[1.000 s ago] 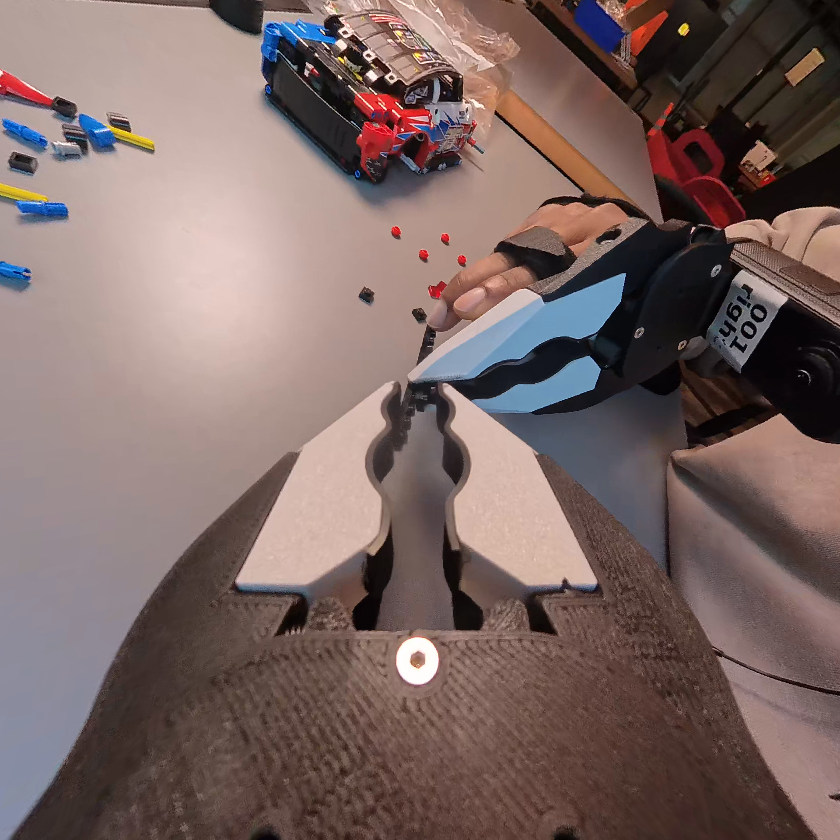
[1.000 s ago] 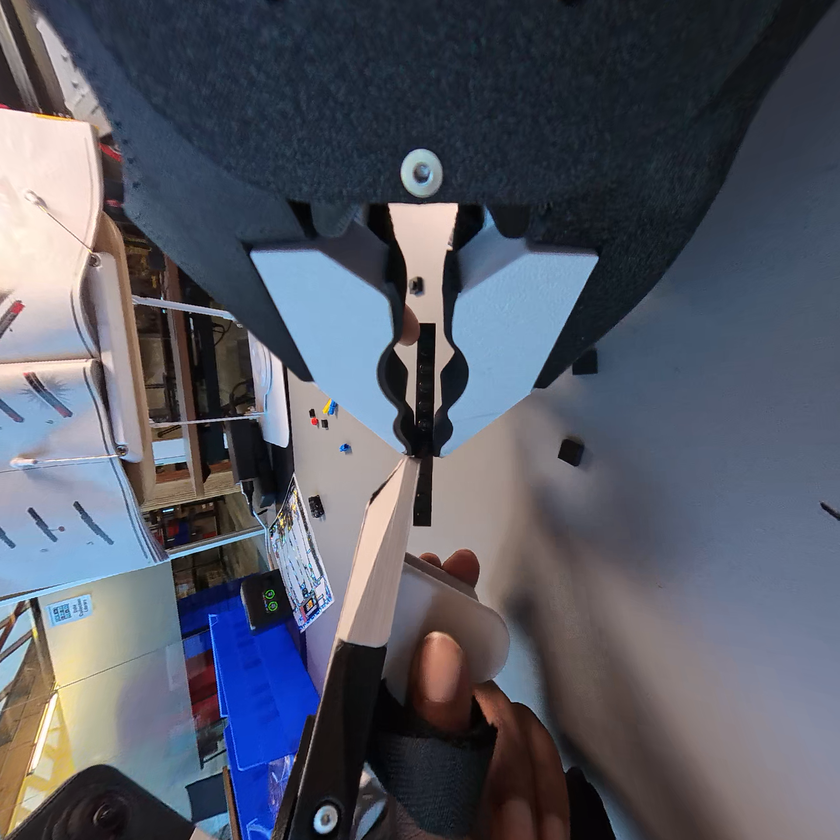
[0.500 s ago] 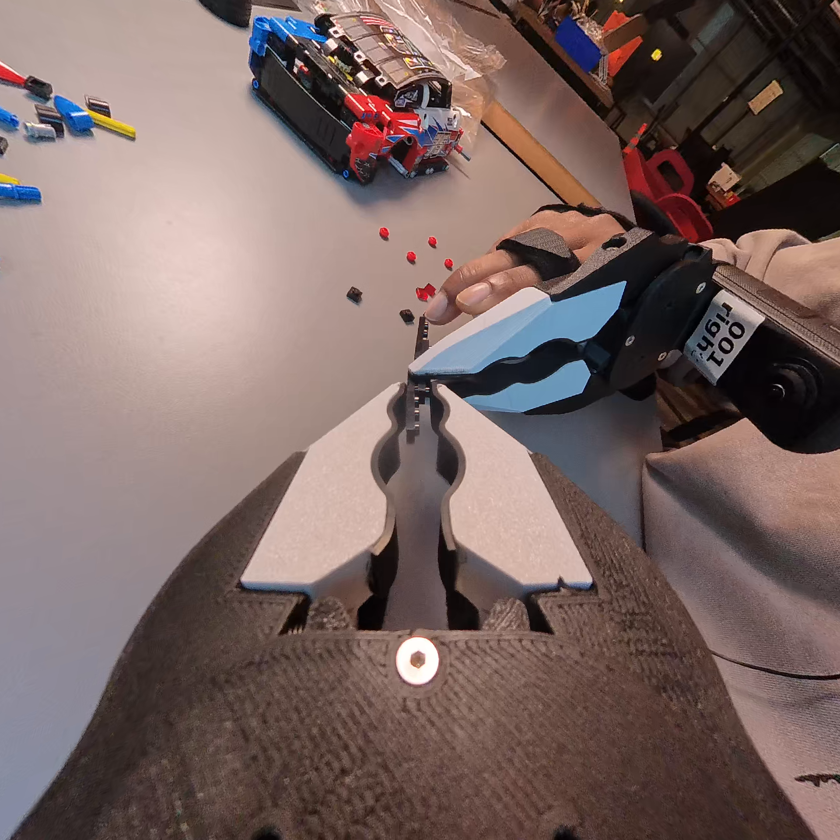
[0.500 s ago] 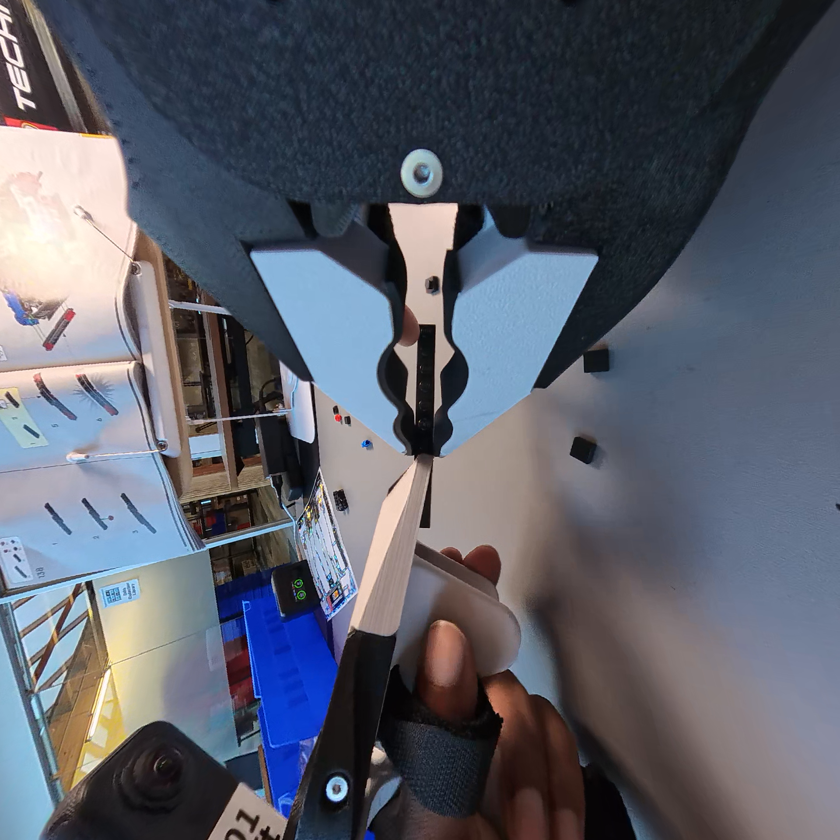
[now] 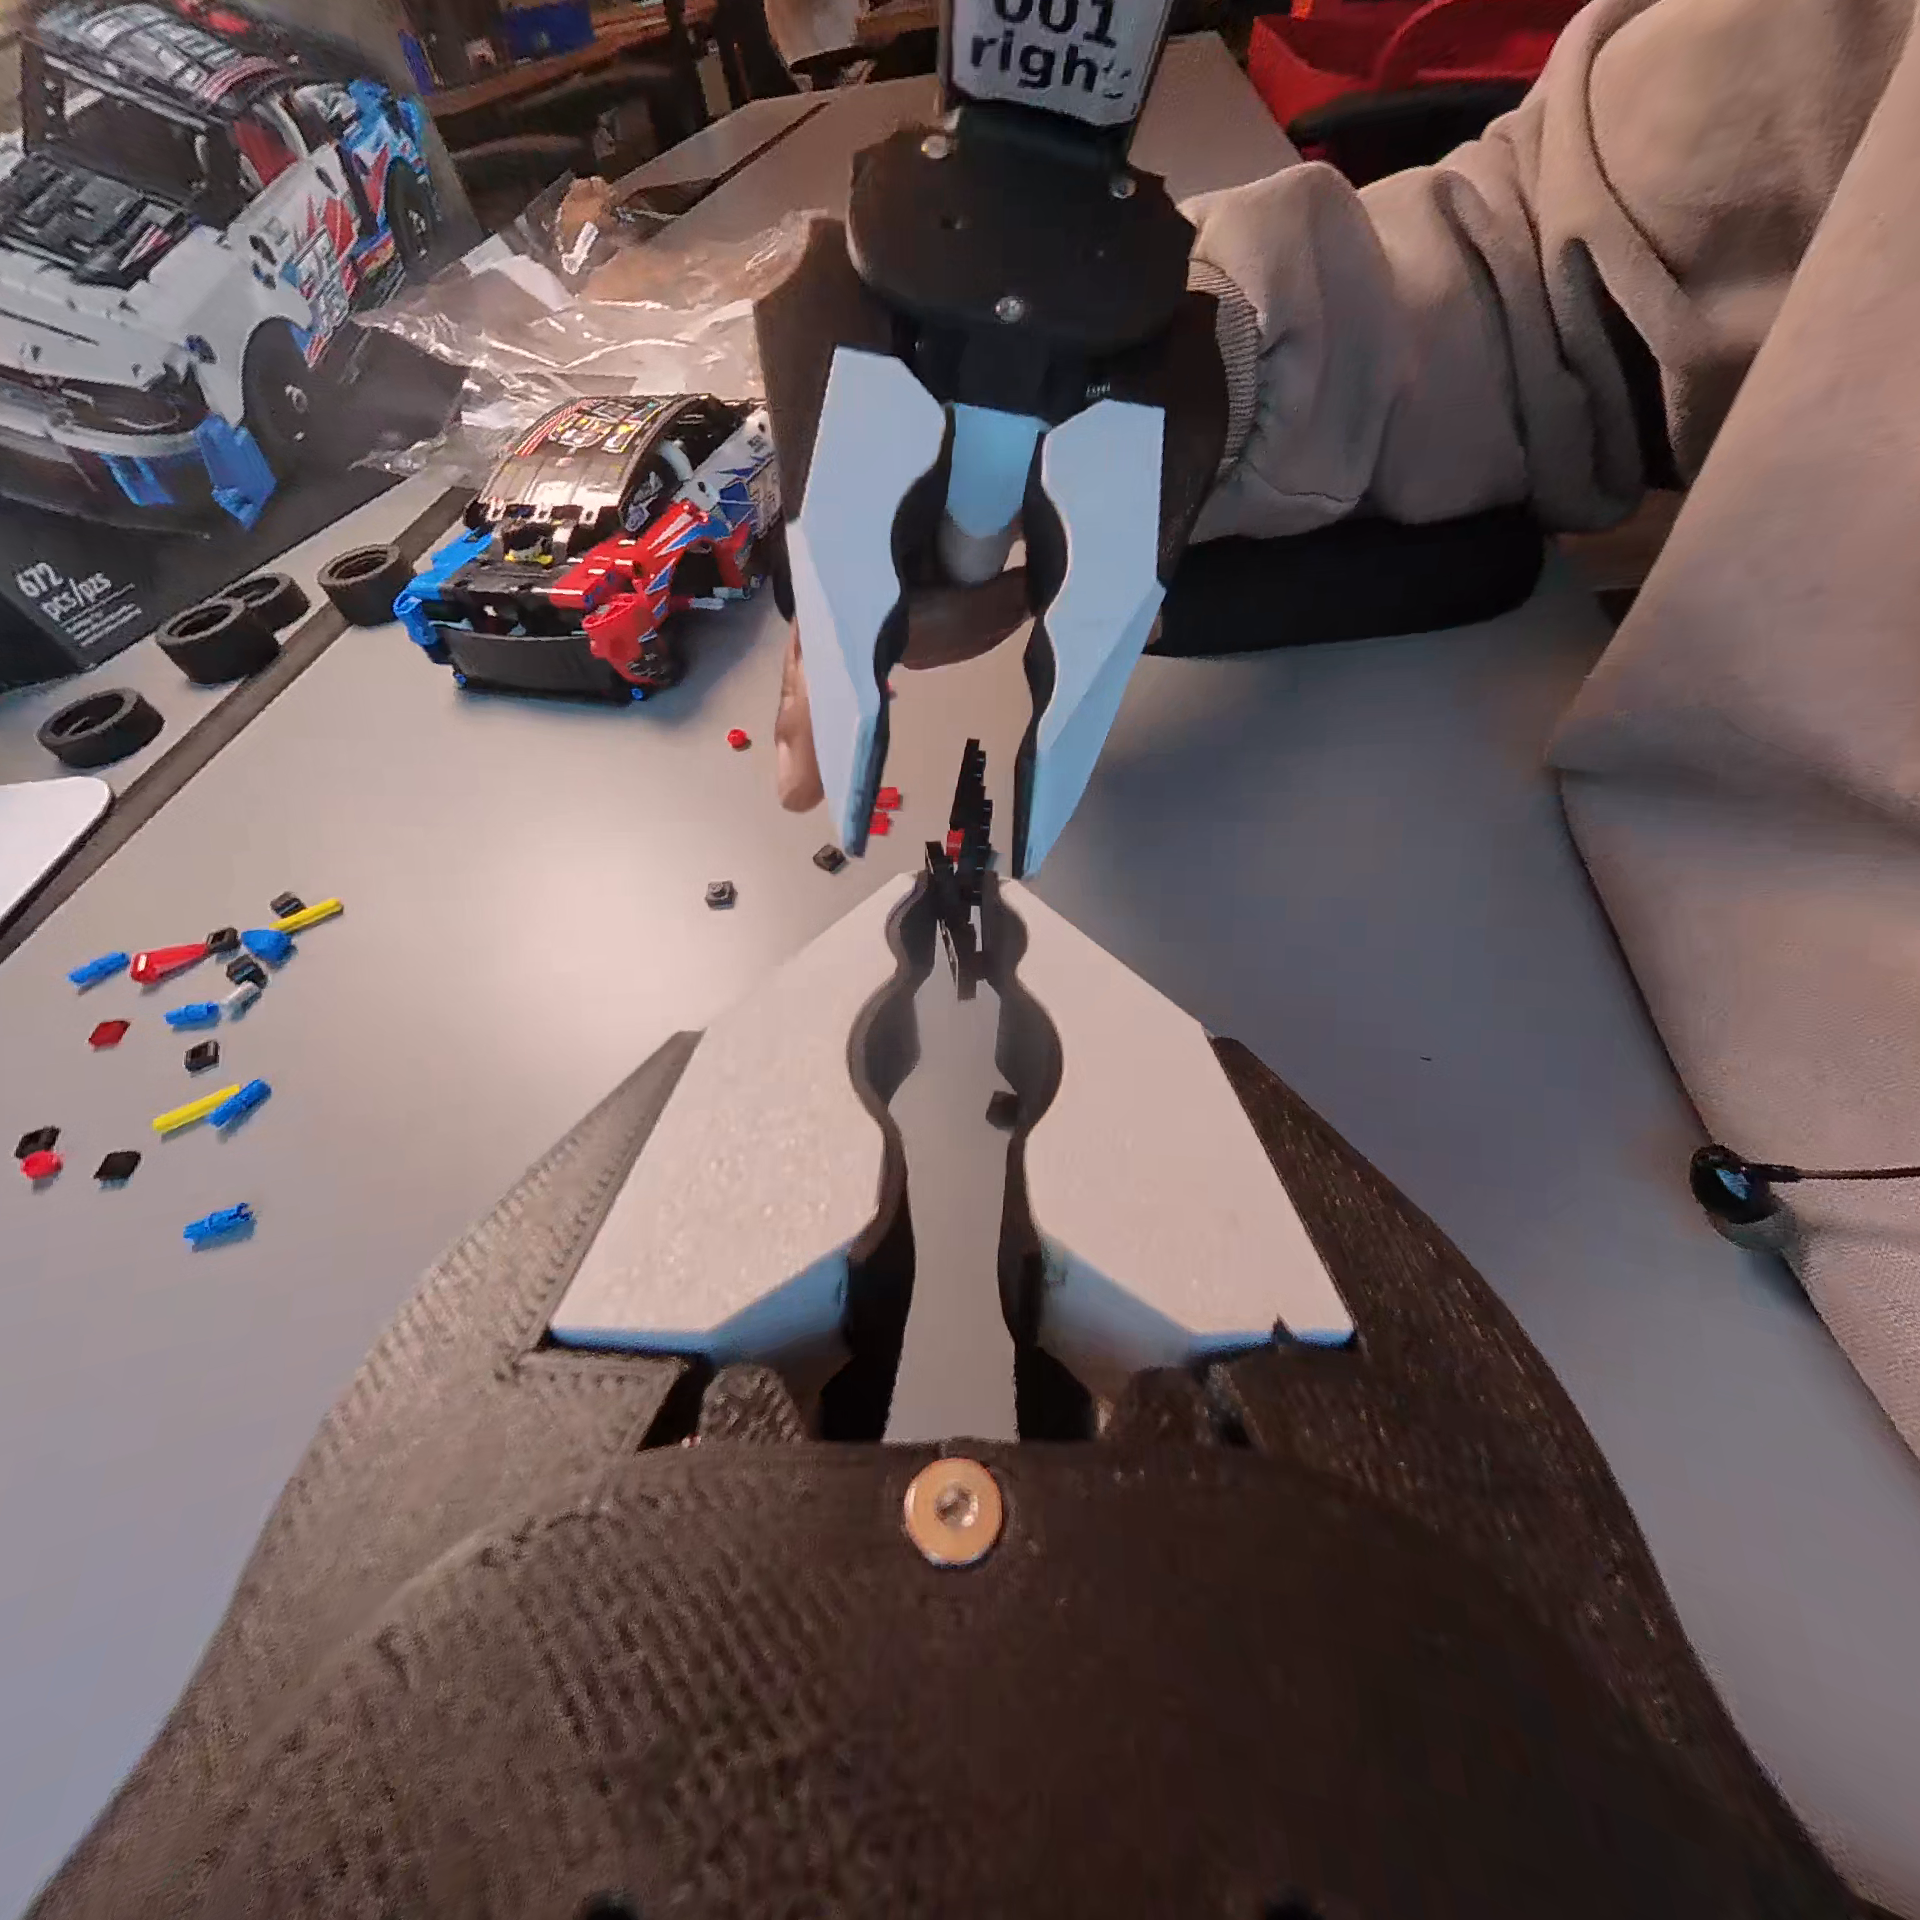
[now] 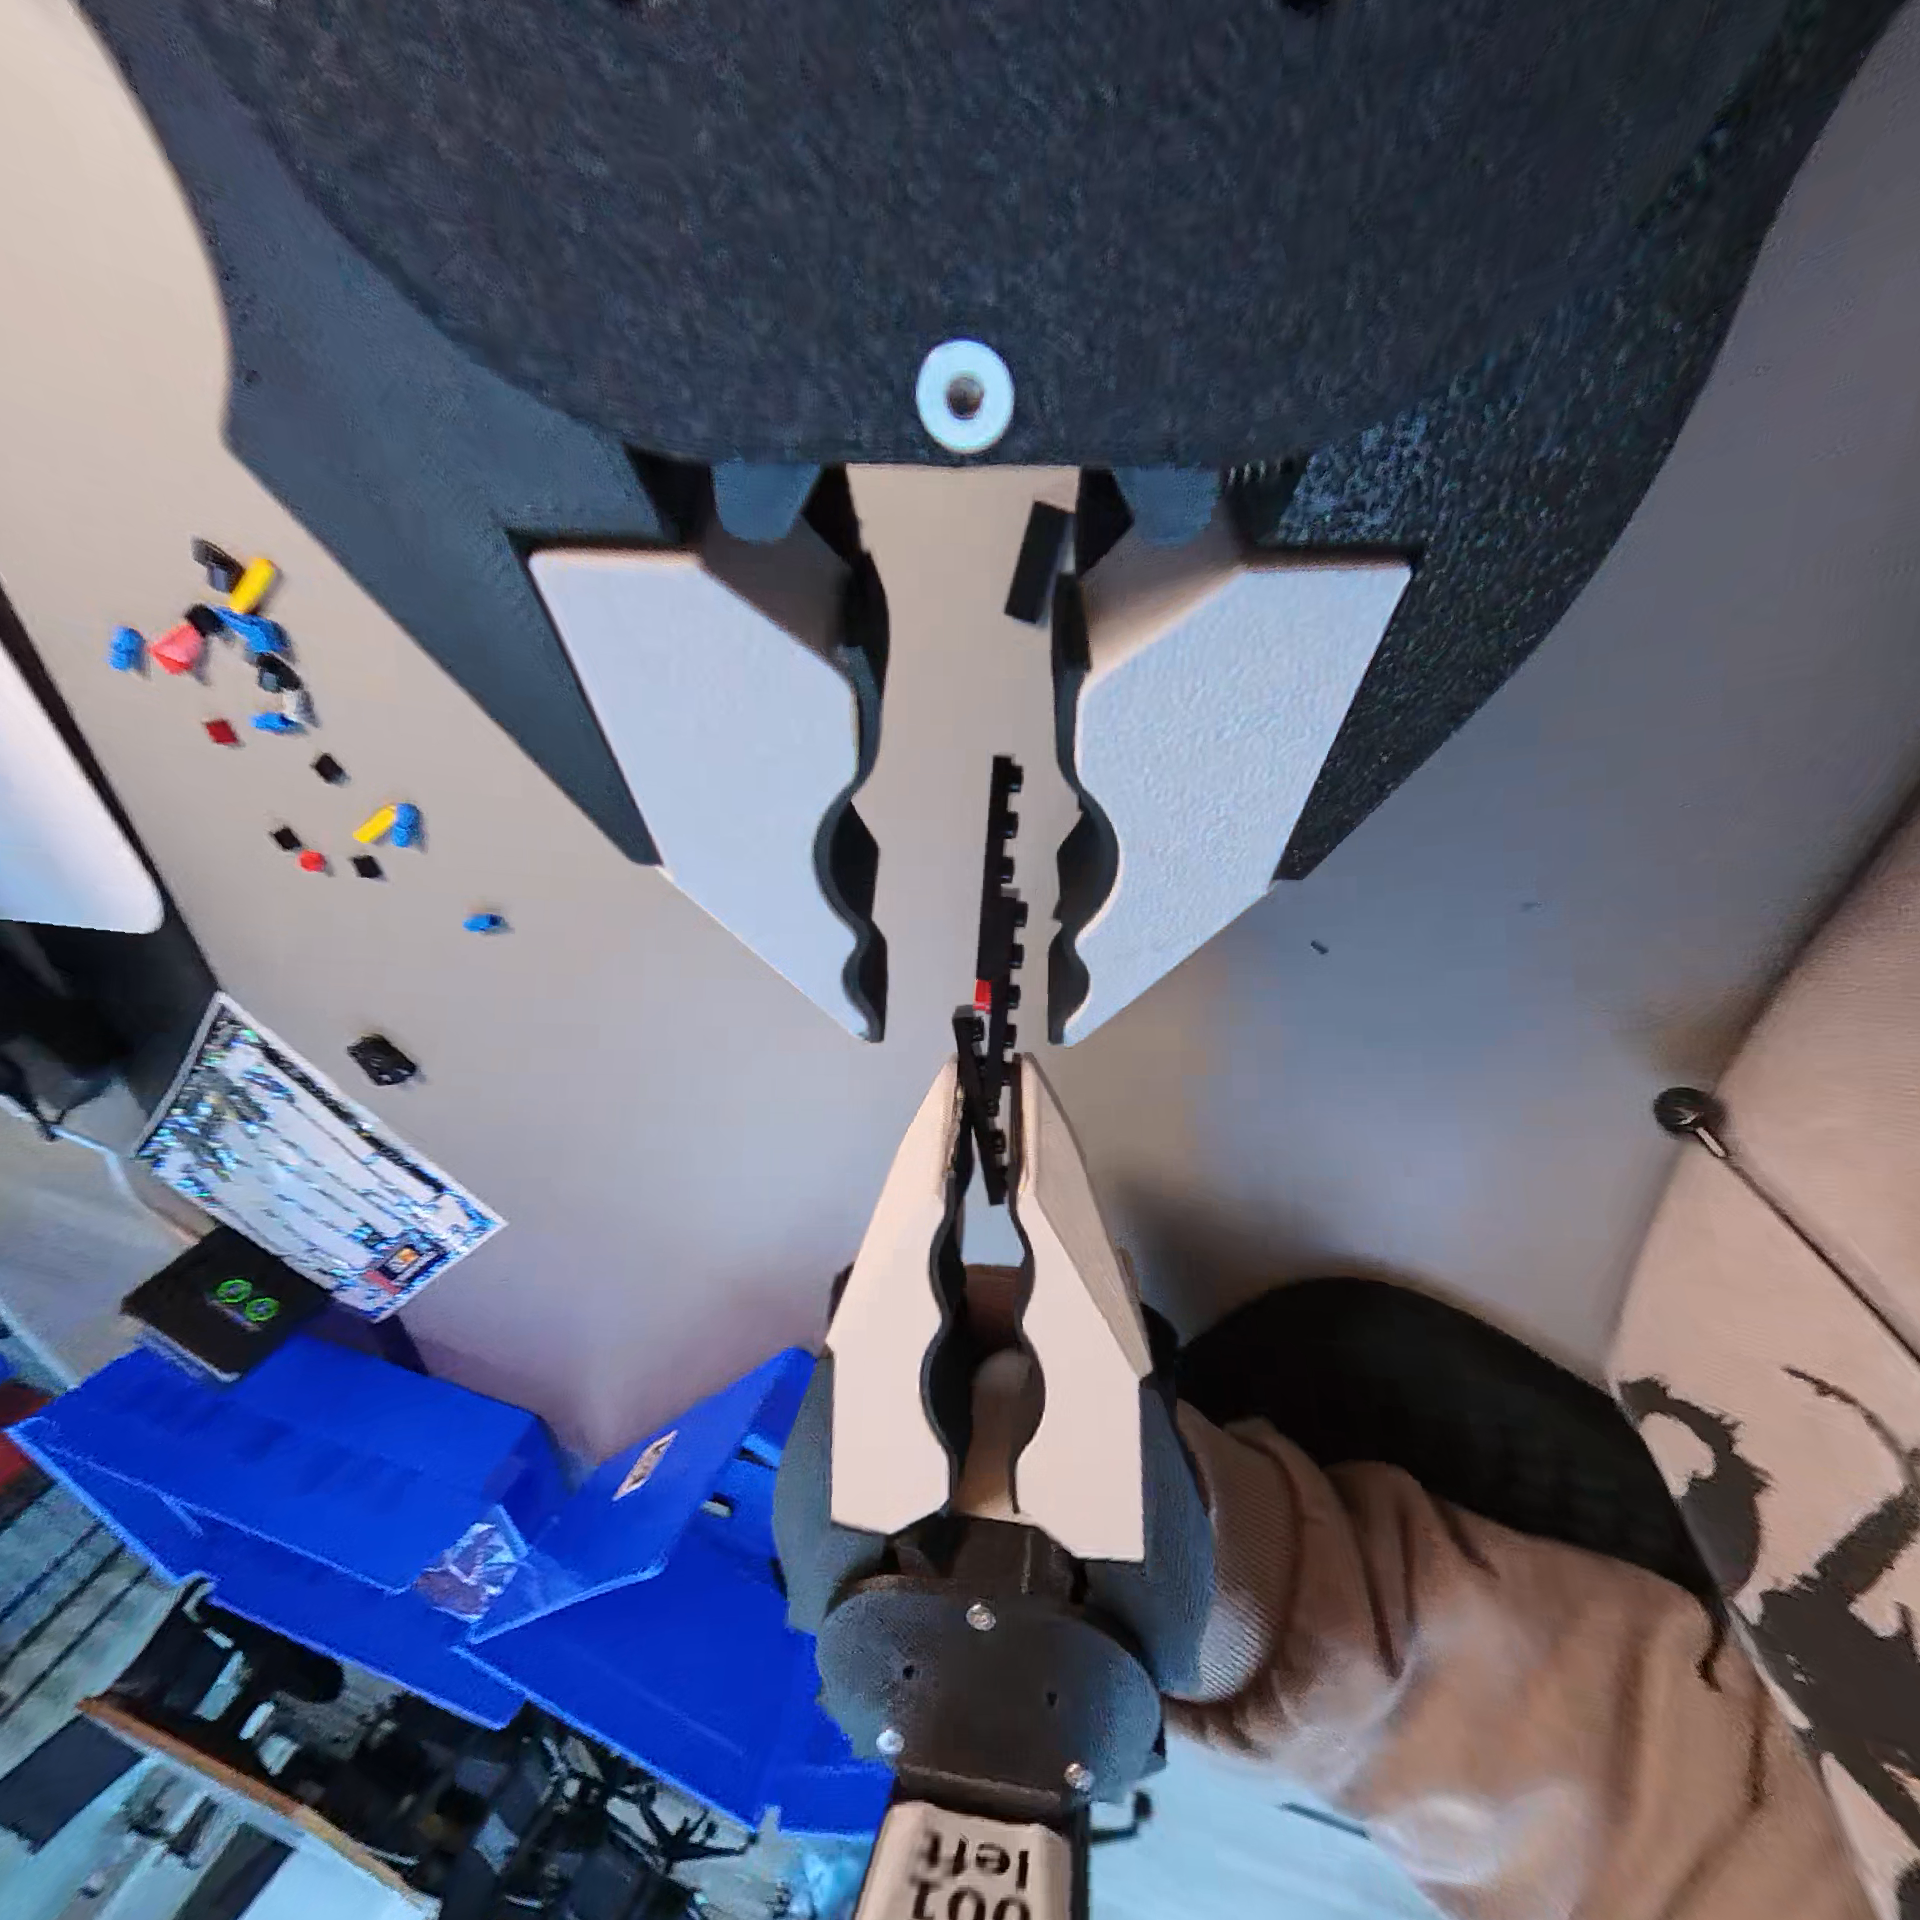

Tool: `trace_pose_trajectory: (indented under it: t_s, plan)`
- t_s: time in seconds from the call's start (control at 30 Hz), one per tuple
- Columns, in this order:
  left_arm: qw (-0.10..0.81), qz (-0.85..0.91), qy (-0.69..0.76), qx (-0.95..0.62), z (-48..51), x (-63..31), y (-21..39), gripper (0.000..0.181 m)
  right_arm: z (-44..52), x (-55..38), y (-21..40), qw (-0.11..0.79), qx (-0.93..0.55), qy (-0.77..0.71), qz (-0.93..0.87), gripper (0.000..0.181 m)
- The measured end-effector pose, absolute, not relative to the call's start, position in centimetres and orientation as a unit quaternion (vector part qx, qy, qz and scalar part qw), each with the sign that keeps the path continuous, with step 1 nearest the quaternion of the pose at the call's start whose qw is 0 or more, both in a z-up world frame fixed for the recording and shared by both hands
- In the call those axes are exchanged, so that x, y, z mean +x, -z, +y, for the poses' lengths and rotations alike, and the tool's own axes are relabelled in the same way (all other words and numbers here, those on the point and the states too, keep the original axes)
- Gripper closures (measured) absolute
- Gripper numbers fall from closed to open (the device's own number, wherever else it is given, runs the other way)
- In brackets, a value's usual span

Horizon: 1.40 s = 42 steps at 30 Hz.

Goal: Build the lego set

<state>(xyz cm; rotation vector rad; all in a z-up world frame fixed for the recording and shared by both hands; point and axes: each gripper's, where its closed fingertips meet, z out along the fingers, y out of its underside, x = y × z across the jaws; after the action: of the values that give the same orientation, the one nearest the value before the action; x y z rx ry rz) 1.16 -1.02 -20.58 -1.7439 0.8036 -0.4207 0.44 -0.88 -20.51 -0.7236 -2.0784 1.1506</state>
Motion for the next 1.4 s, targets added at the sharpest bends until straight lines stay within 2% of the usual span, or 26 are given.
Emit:
trace_pose_trajectory:
  t_s: [0.1, 0.23, 0.43, 0.73, 1.03, 1.27, 1.4]
  plan:
    - [0.556, 0.356, 0.176, -0.730, -1.2, 1.8, 20.5, 0.175, -1.5, 0.8, 21.2, 0.319, -0.259, -0.437, -0.800, 0.170]
    - [0.557, 0.362, 0.195, -0.722, -1.7, 2.2, 20.4, 0.174, -2.1, 1.2, 21.1, 0.312, -0.250, -0.446, -0.801, 0.174]
    - [0.557, 0.363, 0.202, -0.719, -2.0, 1.9, 20.1, 0.173, -2.3, 0.9, 20.8, 0.350, -0.237, -0.433, -0.797, 0.174]
    - [0.525, 0.420, 0.125, -0.730, -2.5, 1.7, 21.2, 0.174, -2.8, 0.6, 21.7, 0.379, -0.216, -0.396, -0.808, 0.175]
    - [0.495, 0.417, 0.128, -0.752, -2.6, 1.8, 22.2, 0.175, -2.9, 0.6, 22.8, 0.377, -0.215, -0.397, -0.809, 0.175]
    - [0.555, 0.409, 0.100, -0.718, -2.2, 1.4, 20.1, 0.172, -2.4, 0.3, 20.6, 0.422, -0.210, -0.408, -0.782, 0.175]
    - [0.560, 0.413, 0.092, -0.712, -2.3, 1.6, 19.7, 0.172, -2.6, 0.4, 20.2, 0.431, -0.204, -0.405, -0.780, 0.175]
